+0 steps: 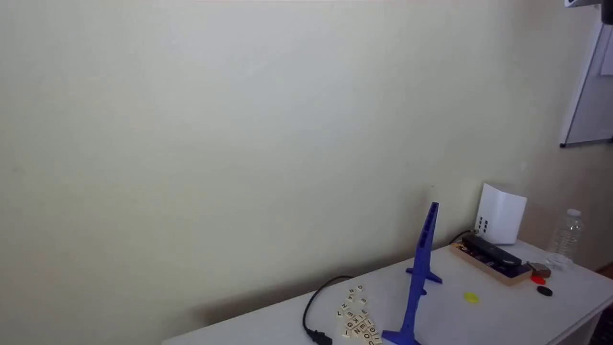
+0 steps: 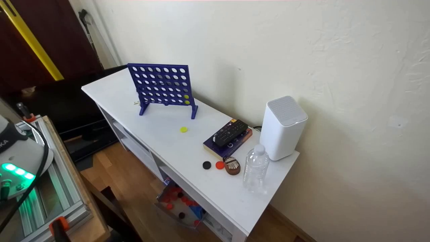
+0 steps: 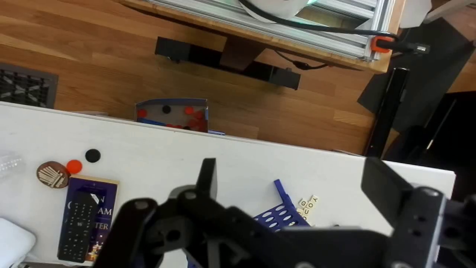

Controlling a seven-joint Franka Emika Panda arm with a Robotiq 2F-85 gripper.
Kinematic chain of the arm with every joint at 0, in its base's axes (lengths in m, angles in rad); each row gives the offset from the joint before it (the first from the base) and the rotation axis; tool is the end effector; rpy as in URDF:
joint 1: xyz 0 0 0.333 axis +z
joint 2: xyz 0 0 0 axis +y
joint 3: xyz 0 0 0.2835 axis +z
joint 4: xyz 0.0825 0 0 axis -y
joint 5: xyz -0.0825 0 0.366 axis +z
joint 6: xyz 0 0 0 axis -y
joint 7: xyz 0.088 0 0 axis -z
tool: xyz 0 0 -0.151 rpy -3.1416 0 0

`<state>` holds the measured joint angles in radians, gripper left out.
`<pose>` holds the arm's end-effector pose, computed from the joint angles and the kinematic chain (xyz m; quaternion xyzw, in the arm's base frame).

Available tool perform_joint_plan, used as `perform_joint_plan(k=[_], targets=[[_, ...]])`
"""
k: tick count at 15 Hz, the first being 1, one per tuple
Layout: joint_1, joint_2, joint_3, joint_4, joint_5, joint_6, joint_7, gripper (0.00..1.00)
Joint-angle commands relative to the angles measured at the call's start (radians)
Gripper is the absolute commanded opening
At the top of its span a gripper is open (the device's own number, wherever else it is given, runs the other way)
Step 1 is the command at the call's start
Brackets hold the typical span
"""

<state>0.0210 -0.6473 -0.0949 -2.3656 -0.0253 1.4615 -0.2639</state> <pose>0.3149 -0.0290 0.4672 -0.9857 -0.1074 0.1249 0.0360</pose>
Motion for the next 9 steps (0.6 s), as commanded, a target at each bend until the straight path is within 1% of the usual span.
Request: perform_joint_plan(k=[1, 3, 6, 9], targets=[[-0.026, 0.042, -0.026, -0.032, -0.024, 0.064, 0.004, 1.0], [-0.041, 0.054, -0.054, -0.072, -0.03, 0.135, -0.019, 1.0], [-0.06, 0.064, -0.1, -0.153, -0.037, 0.313, -0.078, 1.0], [-0.074, 0.086, -0.12, -0.228, -0.053, 0.484, -0.128, 1.0]])
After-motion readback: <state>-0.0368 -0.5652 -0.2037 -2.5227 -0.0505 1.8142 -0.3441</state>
